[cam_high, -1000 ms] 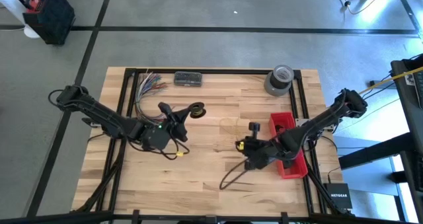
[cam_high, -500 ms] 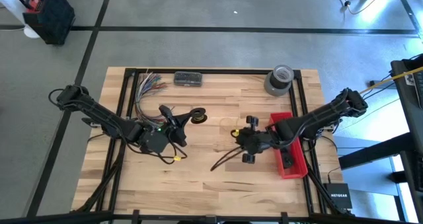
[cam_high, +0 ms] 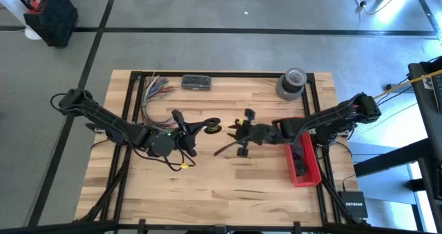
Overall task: Coil cords
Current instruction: Uncoil the yellow wire from the black spool
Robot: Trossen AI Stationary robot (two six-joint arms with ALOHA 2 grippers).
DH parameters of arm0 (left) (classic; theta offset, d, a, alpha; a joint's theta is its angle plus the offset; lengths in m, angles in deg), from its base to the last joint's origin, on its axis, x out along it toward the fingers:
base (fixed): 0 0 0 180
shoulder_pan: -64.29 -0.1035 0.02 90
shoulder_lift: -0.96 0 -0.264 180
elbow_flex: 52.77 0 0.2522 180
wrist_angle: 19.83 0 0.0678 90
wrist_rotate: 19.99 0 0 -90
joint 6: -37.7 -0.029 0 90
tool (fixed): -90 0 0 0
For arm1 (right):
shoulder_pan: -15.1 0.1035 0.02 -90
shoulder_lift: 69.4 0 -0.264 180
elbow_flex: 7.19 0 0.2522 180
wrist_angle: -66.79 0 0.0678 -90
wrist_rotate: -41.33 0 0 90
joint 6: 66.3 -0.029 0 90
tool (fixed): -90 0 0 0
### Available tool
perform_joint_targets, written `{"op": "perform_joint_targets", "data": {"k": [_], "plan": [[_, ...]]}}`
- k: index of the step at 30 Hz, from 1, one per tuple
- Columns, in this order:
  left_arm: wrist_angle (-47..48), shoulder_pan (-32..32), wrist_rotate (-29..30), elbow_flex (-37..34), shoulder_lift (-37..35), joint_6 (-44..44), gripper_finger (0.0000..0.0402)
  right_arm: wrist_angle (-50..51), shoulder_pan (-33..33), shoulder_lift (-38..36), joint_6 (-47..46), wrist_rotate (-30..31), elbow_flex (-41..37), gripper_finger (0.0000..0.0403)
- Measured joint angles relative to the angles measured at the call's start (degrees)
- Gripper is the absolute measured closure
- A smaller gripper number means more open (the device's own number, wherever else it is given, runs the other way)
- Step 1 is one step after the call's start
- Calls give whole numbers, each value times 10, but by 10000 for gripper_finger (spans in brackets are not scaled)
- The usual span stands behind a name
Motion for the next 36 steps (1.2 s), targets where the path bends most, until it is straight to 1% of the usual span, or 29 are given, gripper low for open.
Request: {"op": "perform_joint_targets", "data": {"k": [4, 7, 10, 12, 15, 16, 19, 21, 24, 25, 27, 30, 33, 36], "plan": [[-3, -1, -1, 0, 0, 3, 402, -76, -26, 13, 20, -54, -13, 290], [-5, -1, -1, 0, 0, 3, 402, -101, -40, 22, 23, -59, -15, 292], [-5, -1, -1, 0, 0, 2, 402, -94, -43, 27, 35, -60, -16, 299], [-5, -1, -1, 0, 0, 2, 402, -93, -42, 28, 47, -56, -15, 320], [-5, -1, 0, 0, 0, 2, 402, -92, -41, 28, 51, -59, -15, 379], [-5, -1, 0, 0, 0, 3, 402, -91, -41, 28, 55, -60, -15, 390], [-25, -4, -1, 0, 0, 4, 402, -103, -41, 33, 61, -52, -15, 389], [-47, -7, -2, 0, 0, 6, 402, -128, -41, 44, 61, -61, -14, 395], [-85, -22, -33, 0, 0, 22, 402, -174, -41, 74, 63, -86, -15, 396], [-93, -28, -49, 0, 0, 28, 402, -188, -41, 84, 63, -87, -15, 395], [-99, -40, -67, 0, 0, 43, 402, -222, -38, 100, 64, -107, -15, 397], [-88, -62, -60, 0, 0, 76, 402, -254, -21, 108, 87, -123, -15, 398], [-61, -82, -32, 0, 0, 110, 402, -247, 4, 100, 121, -122, 2, 399], [-34, -96, -14, 0, 1, 136, 402, -233, 30, 82, 152, -109, 24, 400]]}}
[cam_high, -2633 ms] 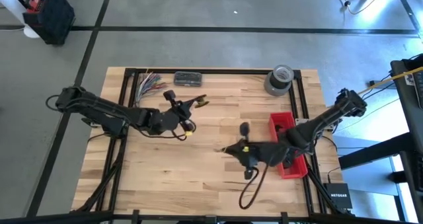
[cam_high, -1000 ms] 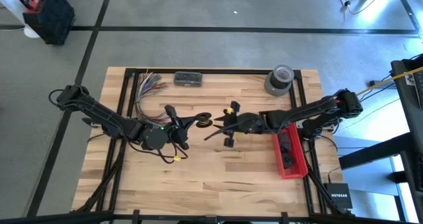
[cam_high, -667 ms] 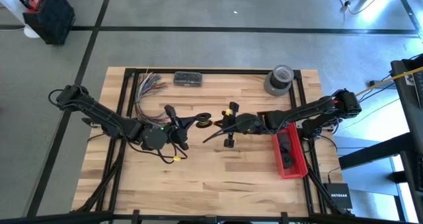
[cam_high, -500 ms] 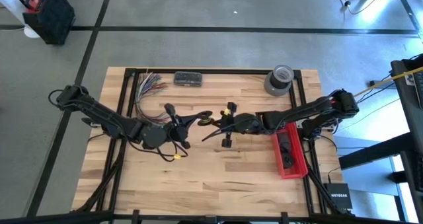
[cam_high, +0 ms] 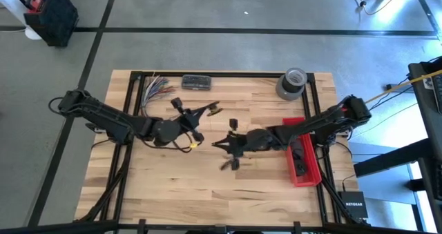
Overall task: Coil cords
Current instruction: Uncoil the yellow wire from the black spool
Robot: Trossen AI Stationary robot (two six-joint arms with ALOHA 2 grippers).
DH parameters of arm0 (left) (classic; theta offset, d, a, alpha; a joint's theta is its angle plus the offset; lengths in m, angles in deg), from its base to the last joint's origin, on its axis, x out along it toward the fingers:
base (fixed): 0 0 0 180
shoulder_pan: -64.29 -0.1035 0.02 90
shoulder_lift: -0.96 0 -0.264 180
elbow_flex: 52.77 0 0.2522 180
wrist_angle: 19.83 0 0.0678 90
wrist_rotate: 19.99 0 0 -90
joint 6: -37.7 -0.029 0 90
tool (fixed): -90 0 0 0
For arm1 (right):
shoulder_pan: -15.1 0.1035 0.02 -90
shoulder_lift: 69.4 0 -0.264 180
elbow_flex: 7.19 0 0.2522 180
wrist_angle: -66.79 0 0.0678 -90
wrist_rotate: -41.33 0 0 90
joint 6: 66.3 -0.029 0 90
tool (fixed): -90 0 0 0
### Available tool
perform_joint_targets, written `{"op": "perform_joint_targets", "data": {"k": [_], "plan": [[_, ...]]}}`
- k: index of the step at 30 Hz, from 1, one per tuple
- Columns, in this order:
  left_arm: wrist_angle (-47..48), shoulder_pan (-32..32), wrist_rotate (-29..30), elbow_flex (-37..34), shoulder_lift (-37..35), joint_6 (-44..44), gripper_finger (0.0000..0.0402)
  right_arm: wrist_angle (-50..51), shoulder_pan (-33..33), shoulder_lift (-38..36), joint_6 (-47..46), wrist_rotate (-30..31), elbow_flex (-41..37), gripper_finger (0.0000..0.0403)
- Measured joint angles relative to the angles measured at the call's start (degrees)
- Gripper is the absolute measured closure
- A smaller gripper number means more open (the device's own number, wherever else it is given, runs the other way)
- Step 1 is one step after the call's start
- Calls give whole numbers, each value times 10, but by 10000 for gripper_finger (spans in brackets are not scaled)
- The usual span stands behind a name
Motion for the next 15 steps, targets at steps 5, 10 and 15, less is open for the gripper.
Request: {"op": "perform_joint_targets", "data": {"k": [5, 10, 15], "plan": [[58, -5, 19, 0, 0, 9, 402, 100, 46, -44, 35, 81, 40, 401], [104, 13, 22, 0, 0, -22, 401, 226, 94, -103, 4, 192, 52, 400], [109, 55, 23, 0, -1, -65, 402, 329, 118, -129, -86, 266, 31, 400]]}}
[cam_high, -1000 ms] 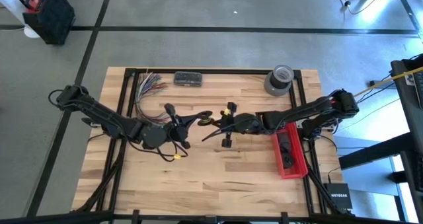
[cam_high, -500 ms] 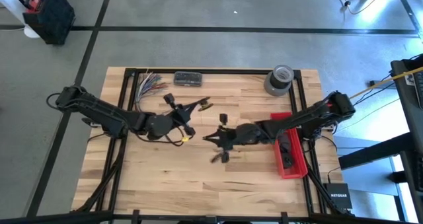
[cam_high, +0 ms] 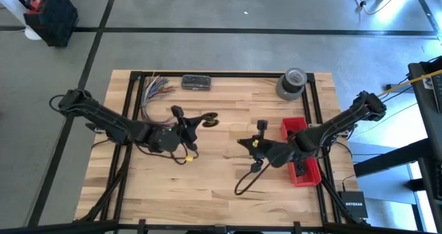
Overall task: Coil cords
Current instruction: Uncoil the yellow wire from the black spool
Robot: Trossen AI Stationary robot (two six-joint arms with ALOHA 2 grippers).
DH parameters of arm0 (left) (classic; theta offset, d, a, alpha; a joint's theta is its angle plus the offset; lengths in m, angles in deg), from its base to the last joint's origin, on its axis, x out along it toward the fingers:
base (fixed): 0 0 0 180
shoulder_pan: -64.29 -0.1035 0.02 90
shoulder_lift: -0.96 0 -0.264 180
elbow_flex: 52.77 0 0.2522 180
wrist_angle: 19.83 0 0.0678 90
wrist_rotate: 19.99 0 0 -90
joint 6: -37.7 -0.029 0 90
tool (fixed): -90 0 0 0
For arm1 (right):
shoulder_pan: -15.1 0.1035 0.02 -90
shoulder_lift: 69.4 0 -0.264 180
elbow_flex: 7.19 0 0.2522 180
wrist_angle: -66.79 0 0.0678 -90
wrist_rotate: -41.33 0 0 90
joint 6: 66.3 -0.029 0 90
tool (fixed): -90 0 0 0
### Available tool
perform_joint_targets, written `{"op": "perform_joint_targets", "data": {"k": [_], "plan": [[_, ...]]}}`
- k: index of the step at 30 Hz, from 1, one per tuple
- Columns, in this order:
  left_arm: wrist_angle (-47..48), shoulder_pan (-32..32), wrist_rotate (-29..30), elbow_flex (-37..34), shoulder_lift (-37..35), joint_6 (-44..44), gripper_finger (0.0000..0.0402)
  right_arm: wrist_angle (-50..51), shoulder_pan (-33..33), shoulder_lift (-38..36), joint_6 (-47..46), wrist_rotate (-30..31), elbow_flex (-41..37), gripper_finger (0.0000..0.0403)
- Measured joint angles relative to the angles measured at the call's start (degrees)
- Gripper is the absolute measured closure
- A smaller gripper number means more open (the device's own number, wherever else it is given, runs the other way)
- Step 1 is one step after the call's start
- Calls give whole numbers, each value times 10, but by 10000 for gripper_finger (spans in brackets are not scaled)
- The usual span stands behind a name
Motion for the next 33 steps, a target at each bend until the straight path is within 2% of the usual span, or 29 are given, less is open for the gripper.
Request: {"op": "perform_joint_targets", "data": {"k": [4, 8, 11, 14, 16, 20, 26, 30, 33], "plan": [[-50, 33, -18, 0, -9, -39, 402, 13, -11, 6, -45, 23, -49, 400], [-103, 51, -69, 0, -13, -67, 402, -68, -36, 24, -48, 13, -105, 400], [-157, 47, -91, 0, -14, -74, 402, -183, -58, 52, -25, -43, -129, 400], [-160, 41, -146, 0, -13, -69, 402, -250, -82, 97, 5, -95, -131, 400], [-172, 37, -160, -1, -12, -68, 402, -286, -96, 125, 12, -126, -129, 400], [-193, 22, -159, 0, -12, -42, 401, -345, -101, 174, 27, -186, -108, 400], [-182, -2, -139, 0, -12, -3, 402, -344, -82, 204, 74, -233, -48, 400], [-132, -17, -80, 0, -8, 8, 402, -307, -42, 183, 130, -225, -8, 400], [-77, -22, -56, 0, -8, 14, 402, -249, -11, 145, 148, -167, 19, 400]]}}
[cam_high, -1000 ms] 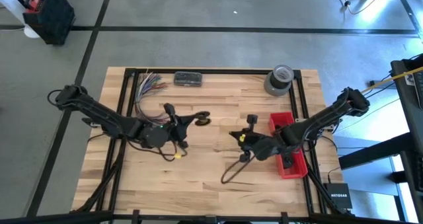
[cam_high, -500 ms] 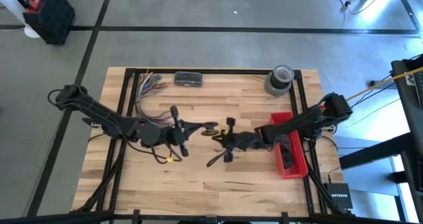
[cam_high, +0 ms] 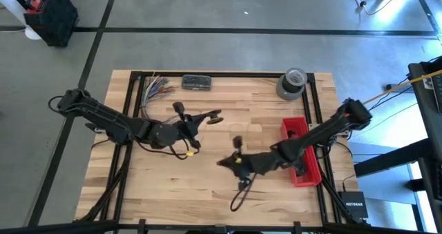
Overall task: Coil cords
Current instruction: Uncoil the yellow wire from the black spool
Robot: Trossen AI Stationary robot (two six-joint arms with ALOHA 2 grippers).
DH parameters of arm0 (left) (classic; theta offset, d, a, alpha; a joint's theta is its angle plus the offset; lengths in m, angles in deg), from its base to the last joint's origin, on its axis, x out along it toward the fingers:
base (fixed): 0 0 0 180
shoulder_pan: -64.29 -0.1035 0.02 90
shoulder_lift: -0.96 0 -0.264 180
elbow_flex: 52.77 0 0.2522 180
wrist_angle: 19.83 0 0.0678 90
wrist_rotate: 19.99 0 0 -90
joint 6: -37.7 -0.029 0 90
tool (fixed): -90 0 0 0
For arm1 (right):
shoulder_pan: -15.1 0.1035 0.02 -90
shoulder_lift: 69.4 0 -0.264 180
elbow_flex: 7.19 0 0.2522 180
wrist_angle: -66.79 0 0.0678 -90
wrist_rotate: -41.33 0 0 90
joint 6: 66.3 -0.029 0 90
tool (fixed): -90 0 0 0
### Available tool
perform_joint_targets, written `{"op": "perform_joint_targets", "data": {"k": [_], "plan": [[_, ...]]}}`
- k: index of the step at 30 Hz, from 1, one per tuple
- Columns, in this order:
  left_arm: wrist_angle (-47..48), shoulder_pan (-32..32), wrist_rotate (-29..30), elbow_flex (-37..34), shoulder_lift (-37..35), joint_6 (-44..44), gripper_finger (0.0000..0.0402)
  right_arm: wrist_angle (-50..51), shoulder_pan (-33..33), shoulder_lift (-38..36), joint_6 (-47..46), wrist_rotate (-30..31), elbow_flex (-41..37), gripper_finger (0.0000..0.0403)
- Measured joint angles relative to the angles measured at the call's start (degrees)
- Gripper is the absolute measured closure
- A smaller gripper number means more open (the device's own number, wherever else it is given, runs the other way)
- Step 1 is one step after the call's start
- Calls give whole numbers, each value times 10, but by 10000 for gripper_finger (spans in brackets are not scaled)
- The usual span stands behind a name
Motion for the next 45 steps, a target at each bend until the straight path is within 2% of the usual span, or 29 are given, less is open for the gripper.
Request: {"op": "perform_joint_targets", "data": {"k": [6, 10, 12, 18, 23, 27, 31, 36, 39, 42, 45], "plan": [[113, 16, 21, 0, 0, -9, 402, 139, 56, -99, -12, 160, 13, 400], [148, 39, 68, 0, 0, -26, 402, 253, 98, -160, -92, 266, 10, 400], [147, 51, 99, 0, 0, -40, 402, 307, 113, -182, -145, 299, -2, 400], [114, 86, 137, 0, 0, -83, 402, 431, 125, -204, -334, 308, -70, 400], [14, 115, 138, 0, 0, -134, 402, 423, 93, -197, -410, 307, -165, 400], [-82, 124, 112, 0, 0, -171, 402, 298, 49, -190, -400, 262, -229, 400], [-157, 107, 65, 0, -1, -165, 402, 94, 15, -160, -286, 160, -260, 400], [-186, 78, 62, 0, -1, -97, 402, -124, -4, -101, -166, 24, -249, 400], [-180, 60, 74, 0, 0, -76, 402, -159, -3, -78, -123, -36, -210, 400], [-153, 42, 95, 0, 2, -56, 402, -141, 4, -70, -100, -80, -164, 400], [-95, 26, 118, 0, 3, -40, 402, -115, 18, -72, -60, -89, -123, 400]]}}
